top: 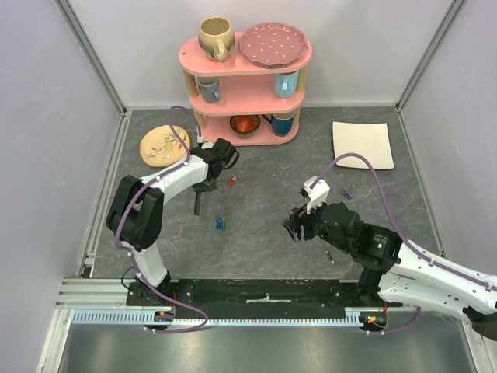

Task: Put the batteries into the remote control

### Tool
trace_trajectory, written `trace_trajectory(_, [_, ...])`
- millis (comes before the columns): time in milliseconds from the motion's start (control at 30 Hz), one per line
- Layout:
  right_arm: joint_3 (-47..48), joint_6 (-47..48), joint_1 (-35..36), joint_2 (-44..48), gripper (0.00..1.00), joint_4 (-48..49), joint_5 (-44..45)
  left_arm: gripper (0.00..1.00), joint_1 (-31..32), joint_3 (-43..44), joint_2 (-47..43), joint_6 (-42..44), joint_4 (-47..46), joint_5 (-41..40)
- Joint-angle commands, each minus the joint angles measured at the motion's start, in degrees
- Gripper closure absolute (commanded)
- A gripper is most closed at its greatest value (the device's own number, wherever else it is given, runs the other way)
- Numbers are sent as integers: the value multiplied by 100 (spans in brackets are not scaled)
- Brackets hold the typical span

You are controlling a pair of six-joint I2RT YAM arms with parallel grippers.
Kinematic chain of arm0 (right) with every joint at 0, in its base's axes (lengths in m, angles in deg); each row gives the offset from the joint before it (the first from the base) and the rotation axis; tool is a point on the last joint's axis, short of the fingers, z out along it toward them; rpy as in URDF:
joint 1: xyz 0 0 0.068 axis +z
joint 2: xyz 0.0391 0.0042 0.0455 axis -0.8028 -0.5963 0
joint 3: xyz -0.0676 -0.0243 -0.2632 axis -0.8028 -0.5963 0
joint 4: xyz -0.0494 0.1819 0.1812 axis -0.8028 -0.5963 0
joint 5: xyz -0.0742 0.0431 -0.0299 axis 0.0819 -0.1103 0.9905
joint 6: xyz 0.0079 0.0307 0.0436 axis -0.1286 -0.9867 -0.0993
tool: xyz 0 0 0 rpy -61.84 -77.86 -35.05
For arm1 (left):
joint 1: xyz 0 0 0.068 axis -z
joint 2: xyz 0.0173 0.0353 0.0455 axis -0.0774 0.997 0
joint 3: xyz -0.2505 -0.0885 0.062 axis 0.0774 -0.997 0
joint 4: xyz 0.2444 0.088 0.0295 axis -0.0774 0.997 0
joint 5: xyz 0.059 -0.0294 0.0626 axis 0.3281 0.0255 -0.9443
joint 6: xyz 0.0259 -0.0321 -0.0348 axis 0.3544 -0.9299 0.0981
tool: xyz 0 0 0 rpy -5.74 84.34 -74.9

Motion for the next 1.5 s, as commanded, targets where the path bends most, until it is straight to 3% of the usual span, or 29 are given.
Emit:
trace_trajectory(0, [-116, 24, 15, 162, 30, 151, -108, 98, -36, 171, 237, 502, -356, -387])
trace_trajectory(233, [-169, 85, 7, 198, 30, 125, -64, 98, -194, 338, 677, 687, -514, -344])
trace_trajectory(767, [-38, 165, -2, -22, 30, -77, 234, 60, -229, -92, 668, 836, -971, 447])
trace_trajectory(1033, [-46, 156, 7, -22, 30, -95, 278, 52, -229, -207, 580, 828, -1095, 526])
trace_trajectory(1300, [15, 147, 7, -31, 29, -95, 322, 47, -220, -259, -719, 600, -980, 973])
trace_trajectory(1400, [68, 208, 15, -92, 29, -78, 331, 47, -220, -741, -1763, 590, -1532, 2000])
trace_trajectory(1433, [77, 208, 7, -110, 29, -69, 366, 47, -220, -995, -2080, 669, -1795, 2716])
trace_trajectory(1467, [85, 217, 7, -145, 29, -60, 366, 47, -220, -1546, -2474, 661, -2442, 3063])
